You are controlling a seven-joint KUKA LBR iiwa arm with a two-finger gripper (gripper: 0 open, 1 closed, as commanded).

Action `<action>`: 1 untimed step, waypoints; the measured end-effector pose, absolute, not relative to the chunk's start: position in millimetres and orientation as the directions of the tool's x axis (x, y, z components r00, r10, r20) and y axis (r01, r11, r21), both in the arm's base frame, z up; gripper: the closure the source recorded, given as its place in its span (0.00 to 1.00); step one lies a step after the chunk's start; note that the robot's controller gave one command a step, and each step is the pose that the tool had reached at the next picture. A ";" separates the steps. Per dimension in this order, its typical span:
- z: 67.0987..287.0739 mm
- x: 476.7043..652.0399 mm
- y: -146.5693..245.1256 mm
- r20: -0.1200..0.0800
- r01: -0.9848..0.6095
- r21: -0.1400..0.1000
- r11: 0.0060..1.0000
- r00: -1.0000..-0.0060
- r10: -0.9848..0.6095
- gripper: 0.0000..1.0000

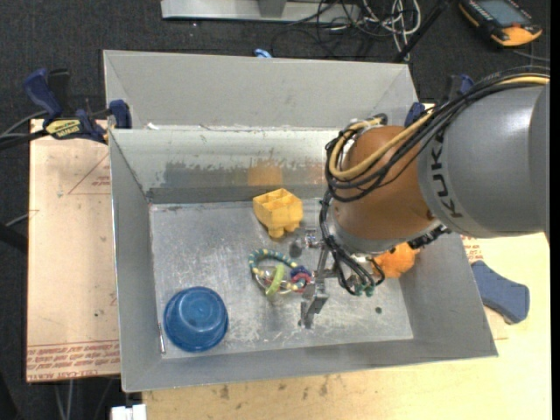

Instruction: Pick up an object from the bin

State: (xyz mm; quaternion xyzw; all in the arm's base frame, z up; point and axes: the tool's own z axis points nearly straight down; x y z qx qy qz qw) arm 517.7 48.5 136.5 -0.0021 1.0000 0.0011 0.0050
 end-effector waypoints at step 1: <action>97.0 524.9 40.2 0.003 -0.131 0.001 0.991 -0.991 -0.131 0.00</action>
Offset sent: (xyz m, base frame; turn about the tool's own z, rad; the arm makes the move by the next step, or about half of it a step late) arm 0.0320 0.0265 -0.0665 -0.2447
